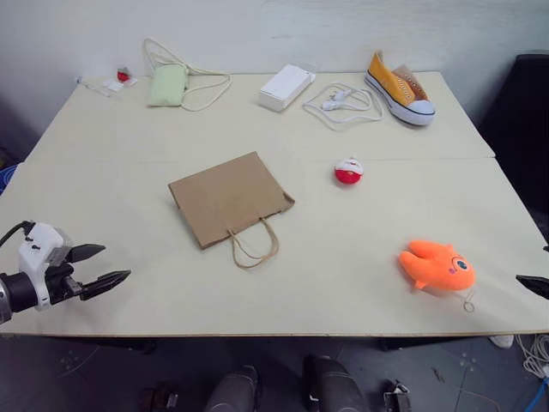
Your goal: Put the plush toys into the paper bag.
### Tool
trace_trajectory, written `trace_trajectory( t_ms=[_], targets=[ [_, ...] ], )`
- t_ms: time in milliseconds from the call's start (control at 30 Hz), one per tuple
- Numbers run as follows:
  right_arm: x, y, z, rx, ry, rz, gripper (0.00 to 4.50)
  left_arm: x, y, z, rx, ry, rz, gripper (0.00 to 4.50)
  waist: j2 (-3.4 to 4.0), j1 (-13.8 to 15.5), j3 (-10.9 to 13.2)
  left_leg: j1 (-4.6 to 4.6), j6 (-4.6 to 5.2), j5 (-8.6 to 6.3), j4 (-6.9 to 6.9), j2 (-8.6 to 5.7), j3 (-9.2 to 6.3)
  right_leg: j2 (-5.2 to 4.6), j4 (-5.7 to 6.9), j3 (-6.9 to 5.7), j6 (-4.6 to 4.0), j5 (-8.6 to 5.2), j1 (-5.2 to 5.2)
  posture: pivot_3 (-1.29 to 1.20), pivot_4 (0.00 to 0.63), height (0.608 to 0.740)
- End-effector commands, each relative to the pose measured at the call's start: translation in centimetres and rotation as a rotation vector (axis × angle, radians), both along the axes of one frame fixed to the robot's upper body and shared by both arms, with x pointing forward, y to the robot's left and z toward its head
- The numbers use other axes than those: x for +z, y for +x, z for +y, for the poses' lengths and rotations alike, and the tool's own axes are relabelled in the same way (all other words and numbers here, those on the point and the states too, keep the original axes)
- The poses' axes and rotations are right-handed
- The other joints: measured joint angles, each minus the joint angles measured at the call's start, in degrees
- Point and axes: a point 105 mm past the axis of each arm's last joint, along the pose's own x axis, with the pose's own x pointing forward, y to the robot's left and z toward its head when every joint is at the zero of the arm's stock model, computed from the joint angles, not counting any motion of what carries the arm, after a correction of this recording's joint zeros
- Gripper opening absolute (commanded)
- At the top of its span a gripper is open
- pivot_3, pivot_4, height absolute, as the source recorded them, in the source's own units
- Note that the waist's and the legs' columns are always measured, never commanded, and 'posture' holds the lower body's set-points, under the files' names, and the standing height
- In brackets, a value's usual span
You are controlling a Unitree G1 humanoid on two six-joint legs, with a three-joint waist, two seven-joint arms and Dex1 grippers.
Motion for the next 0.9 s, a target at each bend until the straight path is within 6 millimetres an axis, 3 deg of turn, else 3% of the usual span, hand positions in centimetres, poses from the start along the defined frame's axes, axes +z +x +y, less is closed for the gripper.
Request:
trace_trajectory(
  t_ms=[33,433,733,900],
  targets=[
    [1.5,-0.1,0.3,0.011,-0.016,-0.045,4.50,0.9,-0.1,-0.6,-0.048,0.020,-0.047,4.49,0.00,-0.05,0.00,0.00,0.00,0.00,0.00,0.00,0.00,0.00,0.00,0.00,0.00,0.00,0.00,0.00,0.150,0.740],
    [1.0,-0.4,0.0,-0.029,-0.030,-0.054,4.50,1.1,0.7,-0.4,-0.045,0.038,-0.046,4.49,0.00,-0.03,0.00,0.00,0.00,0.00,0.00,0.00,0.00,0.00,0.00,0.00,0.00,0.00,0.00,0.00,0.150,0.740],
    [2.4,-0.4,-0.1,-0.067,-0.016,-0.136,4.50,2.2,2.3,-1.3,-0.117,0.043,-0.055,4.49,0.00,-0.08,0.00,-0.01,-0.02,0.01,0.00,0.00,0.00,0.01,0.03,-0.01,0.00,0.00,-0.02,0.00,0.150,0.740],
    [4.6,0.5,3.9,0.014,0.072,-0.241,4.50,6.0,4.1,-6.6,-0.374,0.064,-0.142,4.49,0.00,-0.03,0.02,-0.02,-0.06,0.04,0.05,-0.04,0.00,-0.02,0.11,0.00,0.02,0.01,-0.02,0.00,0.150,0.740]
  ],
)
